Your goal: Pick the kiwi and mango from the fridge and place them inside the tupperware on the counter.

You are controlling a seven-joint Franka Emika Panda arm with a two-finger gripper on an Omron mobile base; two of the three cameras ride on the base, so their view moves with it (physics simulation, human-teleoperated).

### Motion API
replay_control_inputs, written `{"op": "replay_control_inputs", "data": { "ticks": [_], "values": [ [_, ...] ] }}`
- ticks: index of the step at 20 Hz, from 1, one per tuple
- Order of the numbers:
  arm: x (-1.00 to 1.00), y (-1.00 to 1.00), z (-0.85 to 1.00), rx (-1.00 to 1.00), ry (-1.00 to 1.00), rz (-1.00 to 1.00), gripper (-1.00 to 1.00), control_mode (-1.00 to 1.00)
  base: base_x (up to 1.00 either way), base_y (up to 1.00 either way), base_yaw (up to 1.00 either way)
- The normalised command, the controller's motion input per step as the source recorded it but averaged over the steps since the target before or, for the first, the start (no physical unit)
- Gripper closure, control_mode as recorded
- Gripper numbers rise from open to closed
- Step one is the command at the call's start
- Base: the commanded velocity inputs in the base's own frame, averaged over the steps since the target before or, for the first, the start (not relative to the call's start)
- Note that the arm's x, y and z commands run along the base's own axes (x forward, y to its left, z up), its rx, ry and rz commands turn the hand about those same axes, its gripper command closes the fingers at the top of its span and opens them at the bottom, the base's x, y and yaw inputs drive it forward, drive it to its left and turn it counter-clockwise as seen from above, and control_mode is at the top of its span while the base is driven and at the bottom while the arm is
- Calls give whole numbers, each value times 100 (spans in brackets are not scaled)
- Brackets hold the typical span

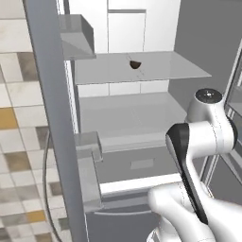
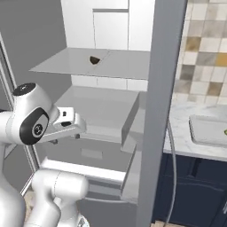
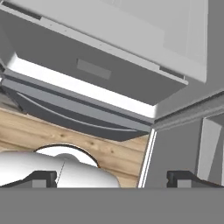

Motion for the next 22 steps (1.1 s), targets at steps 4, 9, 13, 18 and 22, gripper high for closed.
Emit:
{"op": "replay_control_inputs", "data": {
  "ticks": [4, 9, 13, 18, 22],
  "values": [
    [0, 0, 0, 0, 0, 0, -100, 100, 68, 0, 0],
    [0, 0, 0, 0, 0, 0, -100, 100, 62, 0, 0],
    [0, 0, 0, 0, 0, 0, -100, 100, 44, 0, 0],
    [2, 0, 0, 0, -2, 1, -100, -100, 18, 0, 2],
    [0, 0, 36, 1, -28, 1, -100, -100, 0, 0, 0]
  ]
}}
